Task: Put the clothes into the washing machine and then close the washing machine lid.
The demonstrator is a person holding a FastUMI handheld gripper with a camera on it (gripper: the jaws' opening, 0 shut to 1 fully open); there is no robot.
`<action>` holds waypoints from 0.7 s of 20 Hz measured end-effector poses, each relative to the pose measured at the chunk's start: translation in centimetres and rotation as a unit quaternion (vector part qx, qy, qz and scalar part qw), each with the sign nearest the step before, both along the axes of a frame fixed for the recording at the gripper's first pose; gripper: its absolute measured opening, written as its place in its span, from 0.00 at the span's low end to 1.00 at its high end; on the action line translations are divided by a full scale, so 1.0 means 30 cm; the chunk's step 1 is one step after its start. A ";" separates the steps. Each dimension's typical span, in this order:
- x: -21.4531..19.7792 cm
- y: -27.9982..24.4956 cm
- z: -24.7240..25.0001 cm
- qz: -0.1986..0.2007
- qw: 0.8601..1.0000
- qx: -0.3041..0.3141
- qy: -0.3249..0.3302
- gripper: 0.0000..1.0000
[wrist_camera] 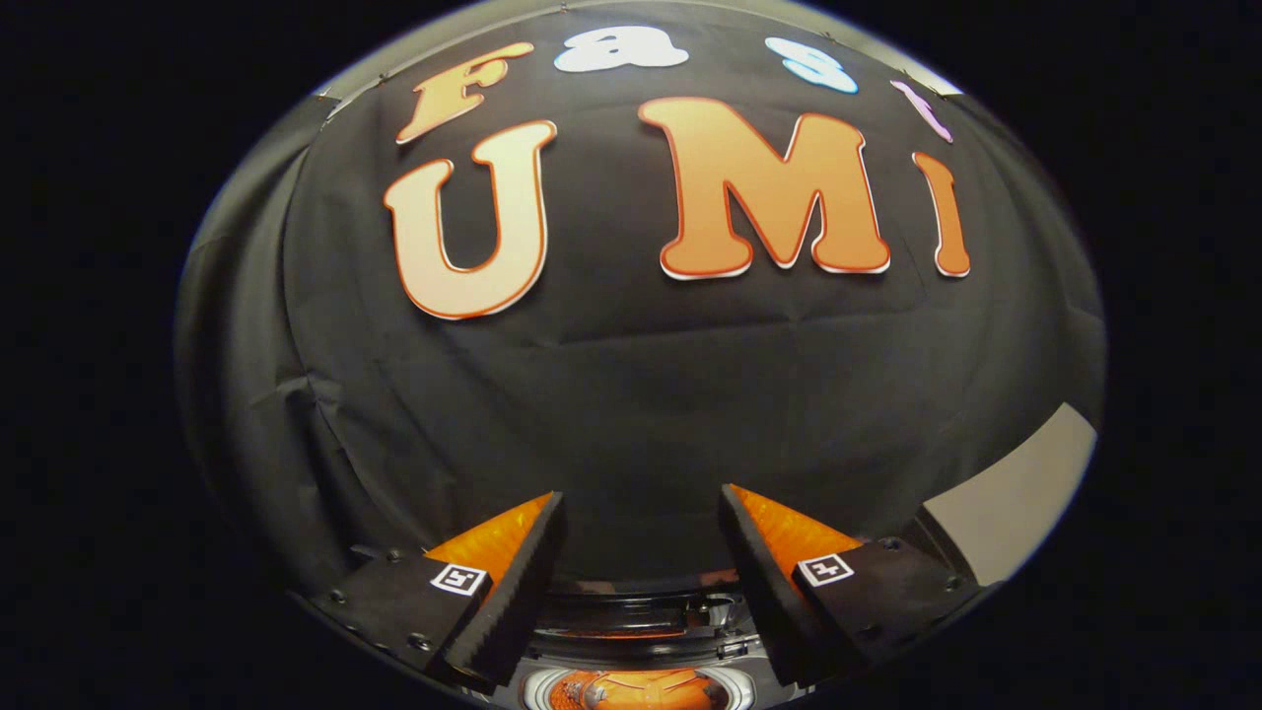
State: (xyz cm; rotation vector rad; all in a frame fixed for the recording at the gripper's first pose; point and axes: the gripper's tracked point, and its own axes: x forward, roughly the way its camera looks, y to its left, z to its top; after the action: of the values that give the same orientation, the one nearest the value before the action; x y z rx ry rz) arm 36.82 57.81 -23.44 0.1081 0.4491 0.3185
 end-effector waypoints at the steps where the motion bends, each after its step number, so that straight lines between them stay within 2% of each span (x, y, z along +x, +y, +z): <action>1: 0.010 0.002 -0.016 -0.002 1.000 -0.002 0.005 0.98; 6: 0.048 0.009 -0.111 -0.005 0.999 -0.021 0.025 0.98; 8: 0.058 0.008 -0.125 -0.002 0.999 -0.045 0.007 0.99; 9: 0.042 0.009 -0.127 0.006 0.998 -0.059 -0.001 0.96; 14: 0.026 -0.019 -0.110 -0.004 0.999 -0.044 -0.018 0.98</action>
State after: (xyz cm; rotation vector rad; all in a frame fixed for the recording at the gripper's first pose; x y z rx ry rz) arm 37.62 57.24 -26.74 0.0176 0.4271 0.2916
